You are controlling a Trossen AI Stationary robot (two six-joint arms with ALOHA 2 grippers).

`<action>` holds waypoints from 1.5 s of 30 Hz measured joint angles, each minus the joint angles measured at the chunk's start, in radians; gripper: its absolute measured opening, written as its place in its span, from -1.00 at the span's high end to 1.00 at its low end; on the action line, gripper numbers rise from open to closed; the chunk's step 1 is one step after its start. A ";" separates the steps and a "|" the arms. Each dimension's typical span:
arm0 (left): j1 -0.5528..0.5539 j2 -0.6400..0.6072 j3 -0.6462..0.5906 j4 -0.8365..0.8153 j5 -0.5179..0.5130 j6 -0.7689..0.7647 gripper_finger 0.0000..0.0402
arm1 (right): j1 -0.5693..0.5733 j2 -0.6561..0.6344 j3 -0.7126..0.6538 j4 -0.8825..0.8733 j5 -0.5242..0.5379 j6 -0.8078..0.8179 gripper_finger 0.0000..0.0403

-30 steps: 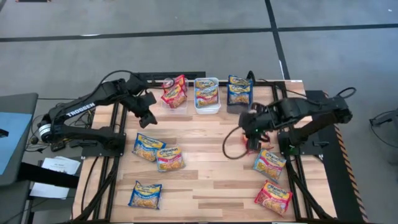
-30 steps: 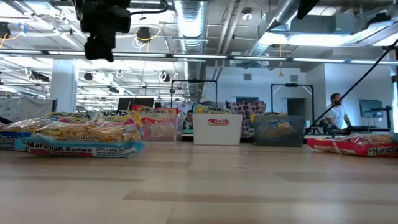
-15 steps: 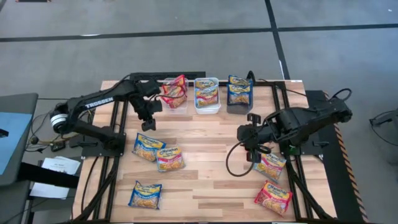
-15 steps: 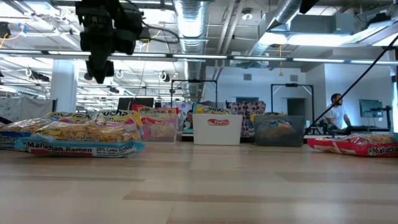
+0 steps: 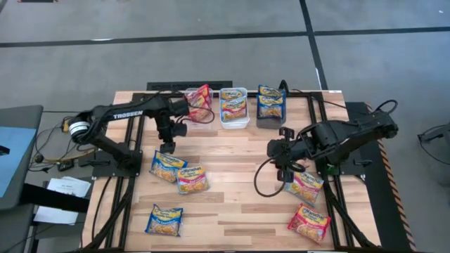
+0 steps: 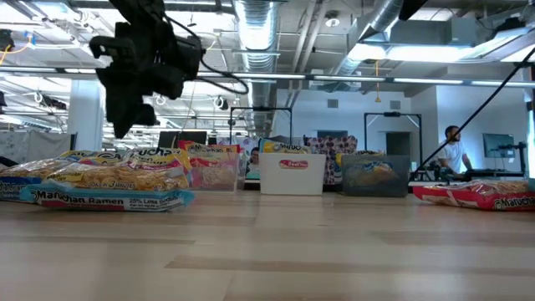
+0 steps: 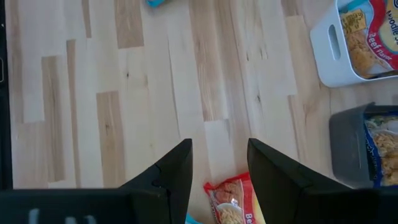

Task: Sort Maruchan noodles
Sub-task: Put the blue noodle pack into the black bin

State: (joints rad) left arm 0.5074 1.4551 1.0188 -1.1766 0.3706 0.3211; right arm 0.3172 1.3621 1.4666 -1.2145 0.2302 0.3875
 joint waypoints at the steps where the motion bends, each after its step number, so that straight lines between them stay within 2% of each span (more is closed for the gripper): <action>1: -0.004 0.006 -0.010 0.006 -0.001 0.001 0.09 | 0.000 0.000 0.000 0.000 0.000 0.000 0.13; 13: -0.012 0.005 -0.135 0.106 -0.019 0.010 0.09 | 0.000 0.000 0.000 0.005 0.001 0.000 0.13; 25: -0.013 0.005 -0.261 0.176 0.058 0.023 0.09 | 0.000 0.000 0.000 0.020 0.002 0.005 0.13; 35: -0.016 0.005 -0.265 0.187 0.009 -0.012 0.10 | 0.000 0.000 0.000 0.023 0.003 0.008 0.13; 45: -0.061 0.005 -0.265 0.268 0.036 -0.097 0.27 | 0.000 0.000 0.000 0.023 0.003 0.008 0.13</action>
State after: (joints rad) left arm 0.4463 1.4597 0.7540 -0.9083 0.4061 0.2236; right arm 0.3172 1.3621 1.4670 -1.1915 0.2333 0.3950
